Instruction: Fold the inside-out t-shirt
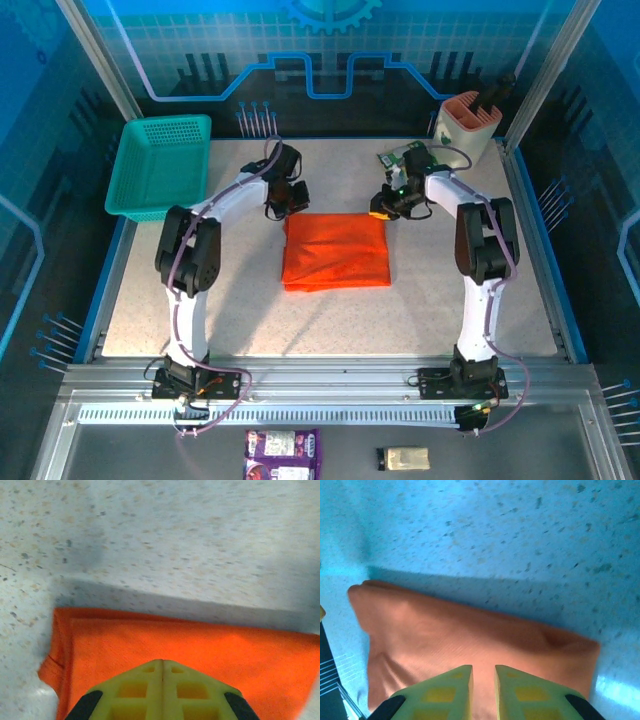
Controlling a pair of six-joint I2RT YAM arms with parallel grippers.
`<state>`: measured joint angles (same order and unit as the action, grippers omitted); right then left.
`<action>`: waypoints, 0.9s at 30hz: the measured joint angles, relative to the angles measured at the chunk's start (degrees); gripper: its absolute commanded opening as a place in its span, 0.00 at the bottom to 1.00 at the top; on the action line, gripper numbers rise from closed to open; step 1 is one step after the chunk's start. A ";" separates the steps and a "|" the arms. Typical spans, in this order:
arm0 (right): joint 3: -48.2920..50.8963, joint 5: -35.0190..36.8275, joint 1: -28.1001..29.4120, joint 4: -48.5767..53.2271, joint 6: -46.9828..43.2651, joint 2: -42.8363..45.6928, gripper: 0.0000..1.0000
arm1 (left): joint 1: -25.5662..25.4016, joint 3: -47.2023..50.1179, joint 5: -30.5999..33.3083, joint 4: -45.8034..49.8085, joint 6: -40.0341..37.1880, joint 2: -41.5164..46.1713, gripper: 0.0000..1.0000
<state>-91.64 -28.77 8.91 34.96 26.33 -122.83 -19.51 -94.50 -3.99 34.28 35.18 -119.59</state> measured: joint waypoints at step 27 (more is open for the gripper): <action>18.64 2.10 -4.44 3.15 -2.99 20.94 0.29 | -6.45 -4.68 7.21 9.03 1.22 7.89 0.03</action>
<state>-72.99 -26.68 4.47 38.11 23.33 -101.89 -25.96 -99.18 3.22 43.31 36.40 -111.70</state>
